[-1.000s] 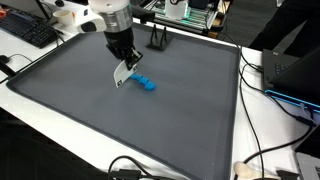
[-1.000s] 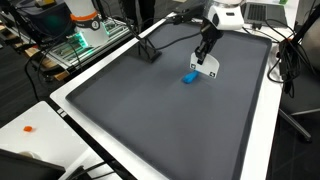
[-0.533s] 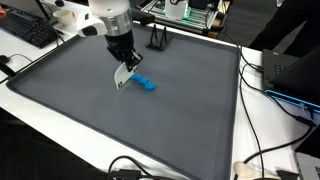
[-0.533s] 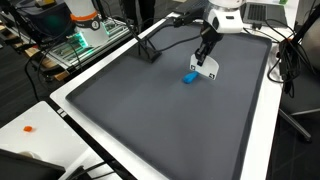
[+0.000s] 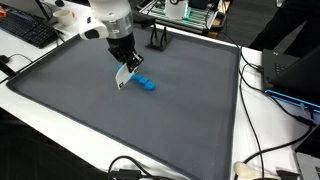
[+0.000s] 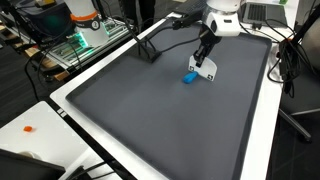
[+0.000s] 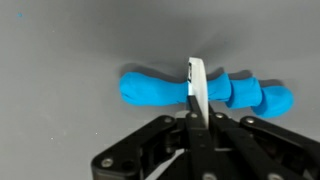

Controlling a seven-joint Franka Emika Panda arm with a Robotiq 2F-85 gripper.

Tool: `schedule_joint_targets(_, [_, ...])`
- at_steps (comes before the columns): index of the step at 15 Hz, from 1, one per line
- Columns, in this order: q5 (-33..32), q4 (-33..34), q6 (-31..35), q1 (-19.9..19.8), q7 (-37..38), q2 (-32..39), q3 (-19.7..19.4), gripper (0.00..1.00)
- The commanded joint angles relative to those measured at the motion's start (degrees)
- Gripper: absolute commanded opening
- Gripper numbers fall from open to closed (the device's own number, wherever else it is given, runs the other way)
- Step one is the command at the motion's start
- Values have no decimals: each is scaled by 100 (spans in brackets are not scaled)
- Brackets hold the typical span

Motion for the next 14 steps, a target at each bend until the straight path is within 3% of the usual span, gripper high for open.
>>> schedule_joint_targets(1, [103,-291,-28,-56,-43,-50,30,1])
schedule_joint_targets(14, [229,-522,-376,-48,-52,-391,84,1])
